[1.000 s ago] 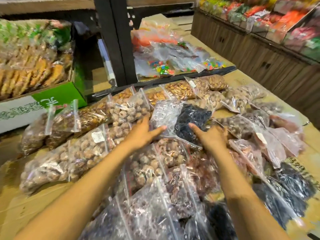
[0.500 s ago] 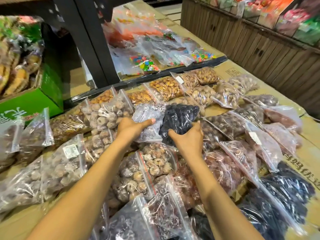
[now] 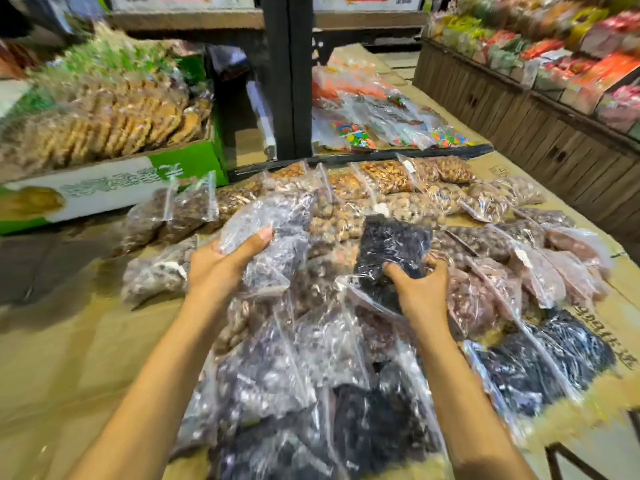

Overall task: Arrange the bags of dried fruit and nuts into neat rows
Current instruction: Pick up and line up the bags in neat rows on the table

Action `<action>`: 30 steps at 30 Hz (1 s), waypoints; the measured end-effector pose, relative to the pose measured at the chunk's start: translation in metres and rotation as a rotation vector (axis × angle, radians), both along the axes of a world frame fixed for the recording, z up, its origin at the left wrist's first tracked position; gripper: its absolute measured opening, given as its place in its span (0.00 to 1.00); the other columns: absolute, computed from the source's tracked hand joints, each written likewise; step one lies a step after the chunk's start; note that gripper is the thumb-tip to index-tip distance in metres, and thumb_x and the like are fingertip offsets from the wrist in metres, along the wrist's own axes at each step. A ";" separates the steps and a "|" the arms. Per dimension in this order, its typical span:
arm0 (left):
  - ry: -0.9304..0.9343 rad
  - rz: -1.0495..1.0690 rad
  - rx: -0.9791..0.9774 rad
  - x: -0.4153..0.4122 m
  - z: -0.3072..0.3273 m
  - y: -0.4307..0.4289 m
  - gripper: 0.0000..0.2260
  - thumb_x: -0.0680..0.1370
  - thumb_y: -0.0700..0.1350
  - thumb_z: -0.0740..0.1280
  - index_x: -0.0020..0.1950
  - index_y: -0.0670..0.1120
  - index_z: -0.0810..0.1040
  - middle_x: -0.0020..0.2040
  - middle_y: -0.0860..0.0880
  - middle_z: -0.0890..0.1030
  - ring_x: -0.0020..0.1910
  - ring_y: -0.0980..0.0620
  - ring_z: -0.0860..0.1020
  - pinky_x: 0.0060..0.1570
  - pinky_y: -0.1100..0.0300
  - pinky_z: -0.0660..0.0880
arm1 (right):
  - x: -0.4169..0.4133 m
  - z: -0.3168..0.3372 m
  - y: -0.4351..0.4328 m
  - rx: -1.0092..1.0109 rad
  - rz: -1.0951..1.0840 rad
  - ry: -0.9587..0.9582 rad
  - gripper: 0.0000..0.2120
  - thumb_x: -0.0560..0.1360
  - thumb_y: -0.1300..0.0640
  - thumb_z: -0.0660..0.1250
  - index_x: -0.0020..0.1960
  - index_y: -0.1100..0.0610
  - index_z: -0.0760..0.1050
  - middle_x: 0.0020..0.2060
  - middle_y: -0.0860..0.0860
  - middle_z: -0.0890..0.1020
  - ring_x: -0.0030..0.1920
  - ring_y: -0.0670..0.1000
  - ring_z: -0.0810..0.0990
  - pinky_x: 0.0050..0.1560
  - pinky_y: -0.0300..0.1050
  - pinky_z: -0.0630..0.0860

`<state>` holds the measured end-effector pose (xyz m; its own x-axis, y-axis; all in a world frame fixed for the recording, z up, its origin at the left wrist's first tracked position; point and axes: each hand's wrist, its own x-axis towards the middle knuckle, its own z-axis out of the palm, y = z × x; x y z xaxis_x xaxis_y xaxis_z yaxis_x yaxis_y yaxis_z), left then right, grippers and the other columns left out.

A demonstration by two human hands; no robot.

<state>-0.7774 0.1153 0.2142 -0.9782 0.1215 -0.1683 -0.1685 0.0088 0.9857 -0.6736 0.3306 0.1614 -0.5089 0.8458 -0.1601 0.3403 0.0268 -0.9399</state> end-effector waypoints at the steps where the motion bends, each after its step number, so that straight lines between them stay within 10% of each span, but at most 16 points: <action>1: 0.015 0.047 0.009 0.007 -0.002 -0.018 0.23 0.69 0.50 0.75 0.61 0.41 0.79 0.39 0.46 0.85 0.25 0.66 0.75 0.24 0.73 0.67 | 0.008 0.000 -0.009 -0.003 -0.003 0.007 0.39 0.69 0.51 0.73 0.71 0.60 0.57 0.67 0.56 0.68 0.62 0.57 0.70 0.55 0.47 0.66; 5: -0.062 0.175 0.076 0.034 -0.017 -0.081 0.17 0.62 0.59 0.77 0.44 0.51 0.81 0.47 0.52 0.82 0.47 0.53 0.80 0.42 0.57 0.75 | 0.041 0.000 -0.037 0.009 0.014 -0.022 0.38 0.67 0.51 0.74 0.70 0.59 0.59 0.66 0.57 0.69 0.62 0.59 0.71 0.55 0.49 0.68; 11: -0.244 0.467 0.168 0.061 -0.058 -0.158 0.32 0.62 0.62 0.77 0.57 0.44 0.77 0.51 0.50 0.83 0.44 0.52 0.82 0.45 0.55 0.80 | 0.074 0.005 -0.071 0.080 0.098 -0.074 0.30 0.63 0.52 0.75 0.59 0.55 0.64 0.49 0.53 0.74 0.48 0.54 0.76 0.47 0.50 0.74; 16: -0.369 0.529 0.444 0.089 -0.094 -0.189 0.14 0.77 0.56 0.65 0.59 0.50 0.76 0.50 0.54 0.81 0.31 0.62 0.80 0.29 0.65 0.78 | 0.076 -0.001 -0.106 0.074 0.128 -0.101 0.35 0.62 0.52 0.76 0.62 0.59 0.64 0.49 0.55 0.75 0.48 0.54 0.76 0.46 0.49 0.73; 21: -0.477 0.315 0.296 0.103 -0.124 -0.204 0.09 0.82 0.44 0.57 0.43 0.48 0.72 0.24 0.57 0.79 0.18 0.63 0.73 0.18 0.72 0.65 | 0.081 -0.006 -0.131 0.209 0.331 -0.145 0.26 0.65 0.55 0.77 0.55 0.55 0.64 0.40 0.47 0.71 0.36 0.42 0.70 0.32 0.38 0.67; 30: -0.156 0.224 -0.030 0.142 -0.104 -0.186 0.20 0.74 0.56 0.68 0.60 0.44 0.76 0.48 0.48 0.83 0.40 0.53 0.79 0.35 0.61 0.71 | 0.101 0.010 -0.134 0.169 0.640 -0.134 0.27 0.65 0.55 0.78 0.57 0.52 0.67 0.58 0.50 0.72 0.55 0.46 0.72 0.51 0.40 0.69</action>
<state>-0.6353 -0.0711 0.1098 -0.9422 -0.1024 -0.3191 -0.3192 -0.0166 0.9476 -0.5722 0.1966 0.1718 -0.9030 0.4031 -0.1486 0.3215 0.4045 -0.8562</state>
